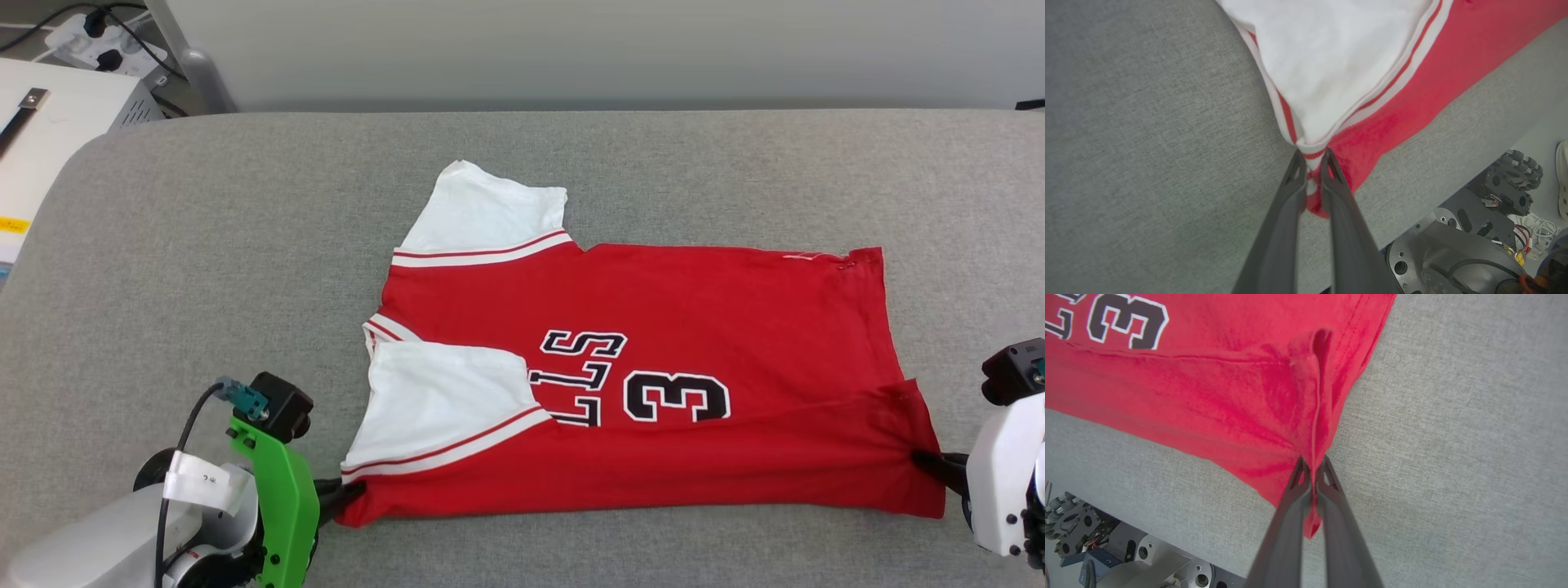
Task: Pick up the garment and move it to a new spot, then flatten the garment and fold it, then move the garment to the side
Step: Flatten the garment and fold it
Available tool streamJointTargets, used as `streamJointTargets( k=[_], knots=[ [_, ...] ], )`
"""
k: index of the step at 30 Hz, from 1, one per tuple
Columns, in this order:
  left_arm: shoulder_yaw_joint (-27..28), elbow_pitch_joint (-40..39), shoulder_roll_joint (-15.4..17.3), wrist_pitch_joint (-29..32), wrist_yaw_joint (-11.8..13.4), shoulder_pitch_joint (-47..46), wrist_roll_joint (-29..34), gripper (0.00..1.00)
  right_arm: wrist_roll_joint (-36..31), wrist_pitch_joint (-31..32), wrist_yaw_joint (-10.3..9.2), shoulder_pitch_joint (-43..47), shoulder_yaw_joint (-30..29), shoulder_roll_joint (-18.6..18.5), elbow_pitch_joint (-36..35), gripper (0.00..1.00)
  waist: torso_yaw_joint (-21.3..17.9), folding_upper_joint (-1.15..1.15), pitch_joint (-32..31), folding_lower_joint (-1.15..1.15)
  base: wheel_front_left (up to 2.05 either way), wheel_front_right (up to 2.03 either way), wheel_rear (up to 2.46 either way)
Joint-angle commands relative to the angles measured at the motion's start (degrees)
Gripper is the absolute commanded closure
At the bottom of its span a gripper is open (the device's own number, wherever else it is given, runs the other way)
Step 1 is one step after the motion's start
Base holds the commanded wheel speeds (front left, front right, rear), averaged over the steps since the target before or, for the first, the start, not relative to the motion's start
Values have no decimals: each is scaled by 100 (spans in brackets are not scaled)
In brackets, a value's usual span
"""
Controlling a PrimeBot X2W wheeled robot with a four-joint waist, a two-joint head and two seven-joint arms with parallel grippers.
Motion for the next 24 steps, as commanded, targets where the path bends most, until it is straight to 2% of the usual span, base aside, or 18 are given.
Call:
streamJointTargets(
  k=[1,11,12,13,19,20,24],
  knots=[
    [6,39,-15,-18,37,110,-91,100,-19,50,-4,80,-86,67,24,100,3,0,81,0,0,0,0],
    [14,637,-328,-161,-46,127,-89,99,-304,16,-4,-45,-218,578,646,100,38,0,312,0,0,0,0],
    [15,684,-354,-180,-51,125,-81,32,-312,-36,-4,-49,-227,614,686,73,42,0,304,0,0,0,0],
    [28,730,-377,-232,-41,115,-55,0,-334,-123,-4,-48,-240,647,717,0,50,0,277,0,0,0,0],
    [123,615,-150,-402,-10,28,60,0,-493,-836,-4,4,-395,721,551,0,-5,0,53,0,0,0,0],
    [255,438,34,-472,50,-116,91,0,-601,-1328,-4,5,-591,796,374,0,-57,0,-17,0,0,0,0],
    [488,272,243,-556,238,-466,225,0,-949,-2121,-4,-22,-1064,1057,170,0,-131,0,-23,0,0,0,0]
  ],
)
